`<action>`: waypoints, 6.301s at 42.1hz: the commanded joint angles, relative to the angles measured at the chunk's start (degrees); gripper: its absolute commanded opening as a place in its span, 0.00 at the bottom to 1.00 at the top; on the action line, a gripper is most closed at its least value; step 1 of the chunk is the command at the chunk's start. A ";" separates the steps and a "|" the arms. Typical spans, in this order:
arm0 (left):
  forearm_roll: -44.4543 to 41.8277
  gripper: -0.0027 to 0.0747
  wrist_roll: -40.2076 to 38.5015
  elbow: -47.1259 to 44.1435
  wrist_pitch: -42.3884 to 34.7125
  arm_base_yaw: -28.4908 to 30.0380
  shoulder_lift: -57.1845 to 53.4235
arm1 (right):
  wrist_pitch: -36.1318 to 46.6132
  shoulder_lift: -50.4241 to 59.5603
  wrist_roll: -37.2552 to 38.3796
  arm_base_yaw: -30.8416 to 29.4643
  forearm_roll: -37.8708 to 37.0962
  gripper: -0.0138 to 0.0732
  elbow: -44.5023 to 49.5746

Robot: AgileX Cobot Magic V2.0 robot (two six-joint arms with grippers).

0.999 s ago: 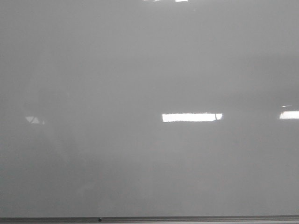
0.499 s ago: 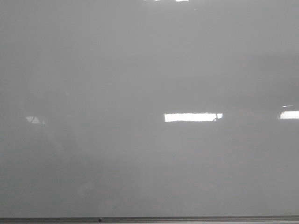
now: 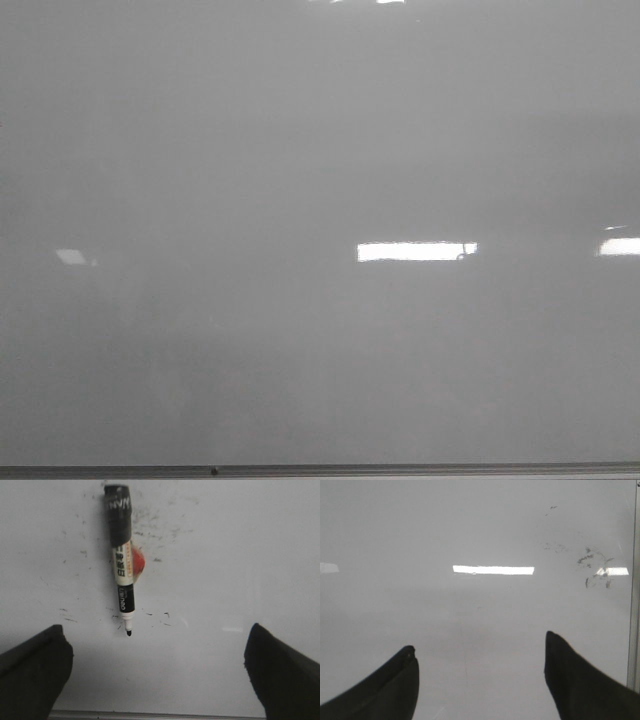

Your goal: Write number 9 on whiteboard

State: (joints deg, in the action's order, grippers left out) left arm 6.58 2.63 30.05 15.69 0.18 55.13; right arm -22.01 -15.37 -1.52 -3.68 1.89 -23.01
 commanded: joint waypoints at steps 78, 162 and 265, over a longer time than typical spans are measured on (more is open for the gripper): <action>4.33 0.03 10.94 20.69 18.78 -10.21 16.28 | -3.48 -7.49 -0.44 1.08 2.66 0.79 -6.53; 15.49 0.71 44.75 29.33 30.43 -42.03 16.05 | -23.74 -56.29 -56.43 39.38 48.24 0.08 -34.11; 23.37 0.01 26.57 -7.76 11.09 -18.93 -52.30 | -14.91 -83.98 -56.82 22.50 58.29 0.09 -46.06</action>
State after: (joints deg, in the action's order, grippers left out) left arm 28.41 29.85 20.82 31.05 -19.03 2.20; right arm -39.28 -99.71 -57.67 18.44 60.31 -69.40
